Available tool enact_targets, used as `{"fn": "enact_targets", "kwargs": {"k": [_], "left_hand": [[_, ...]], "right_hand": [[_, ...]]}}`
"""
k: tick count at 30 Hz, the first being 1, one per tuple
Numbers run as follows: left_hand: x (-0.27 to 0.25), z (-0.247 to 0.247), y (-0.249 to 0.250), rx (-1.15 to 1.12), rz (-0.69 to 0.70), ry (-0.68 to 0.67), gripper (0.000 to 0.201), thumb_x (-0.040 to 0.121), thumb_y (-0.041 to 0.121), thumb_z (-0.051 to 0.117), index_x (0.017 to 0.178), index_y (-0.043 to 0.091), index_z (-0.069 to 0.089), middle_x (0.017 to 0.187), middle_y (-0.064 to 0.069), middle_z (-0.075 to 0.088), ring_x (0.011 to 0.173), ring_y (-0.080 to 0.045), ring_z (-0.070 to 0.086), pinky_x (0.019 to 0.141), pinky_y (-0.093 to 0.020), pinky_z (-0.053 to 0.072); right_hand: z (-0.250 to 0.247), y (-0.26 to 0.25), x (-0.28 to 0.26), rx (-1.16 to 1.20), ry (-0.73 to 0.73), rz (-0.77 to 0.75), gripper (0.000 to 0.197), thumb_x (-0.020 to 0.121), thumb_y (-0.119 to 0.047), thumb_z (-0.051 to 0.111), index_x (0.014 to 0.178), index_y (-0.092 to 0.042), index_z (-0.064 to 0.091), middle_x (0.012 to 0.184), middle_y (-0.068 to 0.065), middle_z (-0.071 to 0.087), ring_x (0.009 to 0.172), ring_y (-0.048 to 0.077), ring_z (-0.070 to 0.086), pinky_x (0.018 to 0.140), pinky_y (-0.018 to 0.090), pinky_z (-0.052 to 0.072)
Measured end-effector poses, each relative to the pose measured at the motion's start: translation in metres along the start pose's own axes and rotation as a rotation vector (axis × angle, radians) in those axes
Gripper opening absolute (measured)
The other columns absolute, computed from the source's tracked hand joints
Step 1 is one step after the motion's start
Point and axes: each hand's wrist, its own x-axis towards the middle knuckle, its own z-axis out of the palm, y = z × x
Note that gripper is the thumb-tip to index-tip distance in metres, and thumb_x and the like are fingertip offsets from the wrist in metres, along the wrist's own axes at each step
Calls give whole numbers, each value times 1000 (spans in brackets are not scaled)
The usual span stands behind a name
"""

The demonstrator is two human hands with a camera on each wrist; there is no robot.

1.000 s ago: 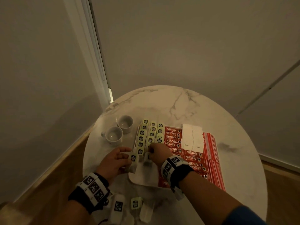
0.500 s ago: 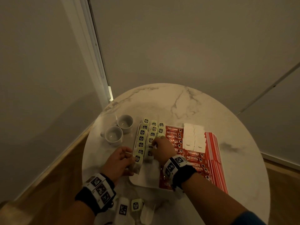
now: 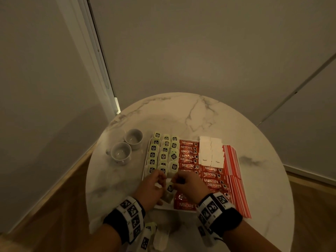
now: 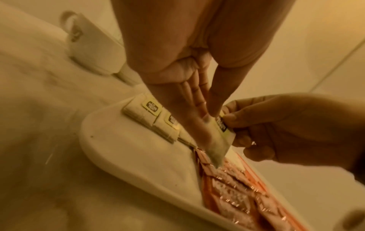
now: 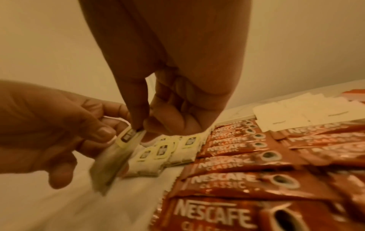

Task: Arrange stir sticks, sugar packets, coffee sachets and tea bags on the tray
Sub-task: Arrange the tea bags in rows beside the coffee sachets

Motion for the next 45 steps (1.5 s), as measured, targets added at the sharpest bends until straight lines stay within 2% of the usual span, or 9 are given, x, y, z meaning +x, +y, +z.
{"fn": "enact_targets", "kwargs": {"k": [2,5,7,19,27,34,38,41,45], "left_hand": [[4,2,-5,211,87,26,35,87,3,55,100,35,50,105,5,55,91,-16,60,67,-22,53],[12,4,-14,617,230,94,39,88,15,56,125,28,50,123,8,48,115,-14,44,100,-26,39],[14,6,-17,803,244,101,45,90,20,51,134,28,46,135,9,40,123,-16,34,105,-25,32],[9,5,-19,1039,155,36,55,89,27,47,141,35,32,150,10,24,131,-21,23,104,-34,30],[9,6,-18,1040,156,34,54,89,31,48,141,32,34,148,9,27,131,-22,24,105,-34,29],[6,2,-10,975,216,84,46,90,32,49,135,32,42,143,8,32,129,-19,26,104,-31,32],[1,-13,0,767,263,135,39,90,21,53,129,26,53,129,5,45,119,-17,37,102,-27,35],[-15,-21,4,647,276,63,30,90,20,57,120,24,58,114,7,53,102,-10,51,84,-17,40],[-41,-10,-2,840,298,-109,28,90,29,55,118,27,57,116,10,52,101,-5,46,87,-17,38]], "right_hand": [[-2,6,6,-32,17,30,6,90,-15,63,89,-21,63,86,-14,59,81,-1,58,72,13,47],[-4,10,18,-115,28,65,8,90,-16,61,88,-24,62,86,-13,57,81,3,56,70,11,43],[-6,9,27,-120,43,86,8,90,-16,61,95,-20,65,89,-10,59,85,6,57,76,16,45],[-10,0,56,-235,78,52,16,91,-12,58,104,-14,68,104,1,66,86,8,54,74,18,41],[-4,4,60,-320,116,-66,14,92,-17,57,102,-15,66,105,1,59,96,16,57,89,27,48],[-6,7,37,-242,252,-152,8,91,-21,60,94,-17,65,95,-6,56,86,9,53,75,15,39],[2,11,-6,-240,102,-214,11,90,-28,62,99,-23,64,95,-12,55,86,4,53,76,14,42],[15,24,-44,-337,-102,-234,19,91,-30,59,109,-27,63,111,-11,57,99,6,54,90,20,46],[32,49,-82,-496,-186,-287,30,90,-33,54,120,-27,57,125,-5,48,114,15,47,94,27,43]]}}
